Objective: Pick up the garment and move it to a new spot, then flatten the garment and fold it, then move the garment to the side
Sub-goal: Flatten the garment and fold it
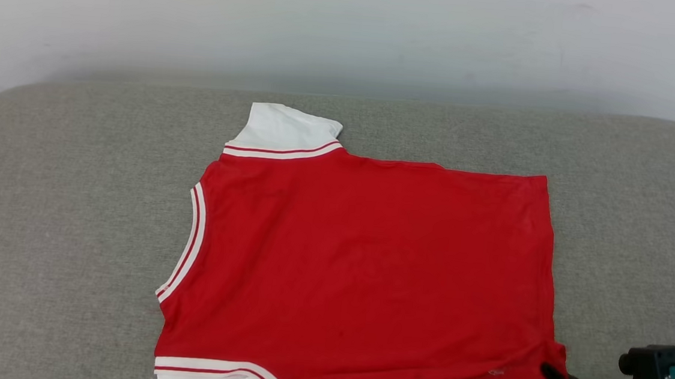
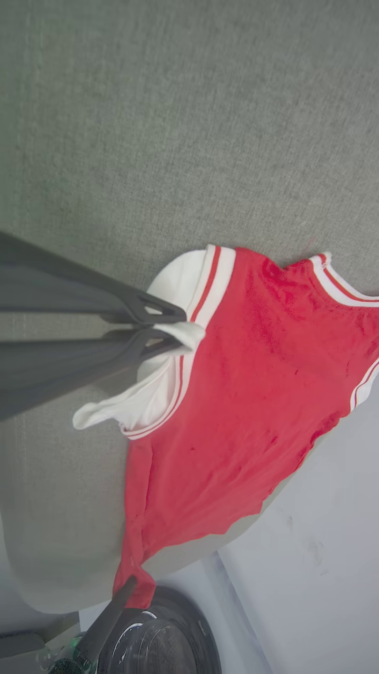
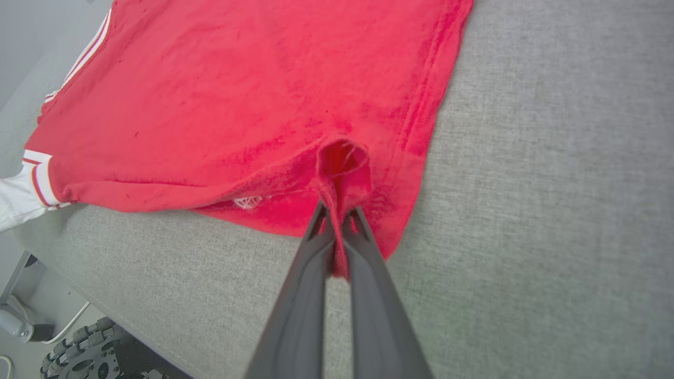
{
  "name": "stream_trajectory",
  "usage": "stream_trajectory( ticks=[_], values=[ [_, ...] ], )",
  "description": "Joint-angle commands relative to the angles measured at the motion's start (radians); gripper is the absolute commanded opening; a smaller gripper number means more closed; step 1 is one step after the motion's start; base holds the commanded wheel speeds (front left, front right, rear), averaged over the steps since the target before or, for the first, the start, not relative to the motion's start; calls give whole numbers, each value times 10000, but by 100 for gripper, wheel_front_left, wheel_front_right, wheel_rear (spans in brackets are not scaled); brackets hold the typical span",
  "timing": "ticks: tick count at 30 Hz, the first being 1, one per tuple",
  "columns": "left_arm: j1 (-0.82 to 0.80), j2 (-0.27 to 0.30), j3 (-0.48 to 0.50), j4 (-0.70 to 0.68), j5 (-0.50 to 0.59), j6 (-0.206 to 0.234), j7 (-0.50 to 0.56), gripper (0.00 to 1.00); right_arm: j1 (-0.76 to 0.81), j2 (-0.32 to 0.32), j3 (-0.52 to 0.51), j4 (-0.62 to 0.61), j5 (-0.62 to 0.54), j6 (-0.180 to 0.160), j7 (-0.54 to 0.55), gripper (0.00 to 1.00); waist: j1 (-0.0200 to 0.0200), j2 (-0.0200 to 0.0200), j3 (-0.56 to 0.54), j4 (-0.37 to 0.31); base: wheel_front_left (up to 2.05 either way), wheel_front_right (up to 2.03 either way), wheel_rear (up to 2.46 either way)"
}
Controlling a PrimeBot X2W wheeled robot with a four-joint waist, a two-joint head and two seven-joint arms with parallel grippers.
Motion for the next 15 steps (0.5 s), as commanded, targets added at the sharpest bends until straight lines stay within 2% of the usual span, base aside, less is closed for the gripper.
stream_trajectory(
  ticks=[1, 6, 15],
  values=[
    [-250, 81, 121, -31, 118, 52, -70, 0, -190, 82, -64, -72, -110, -8, 5, 0, 0, -1, 37, -91, 0, 0, 0],
    [-1103, 414, 428, -97, 484, 177, -46, 0, -532, 254, -174, -216, -206, -9, 95, 0, 0, -1, 221, -341, 0, 0, 0],
    [-2992, 1145, 593, 120, 722, -85, 718, 0, -1264, 471, -187, -378, -353, -8, 293, 0, 0, -1, 903, -766, 0, 0, 0]
  ],
)
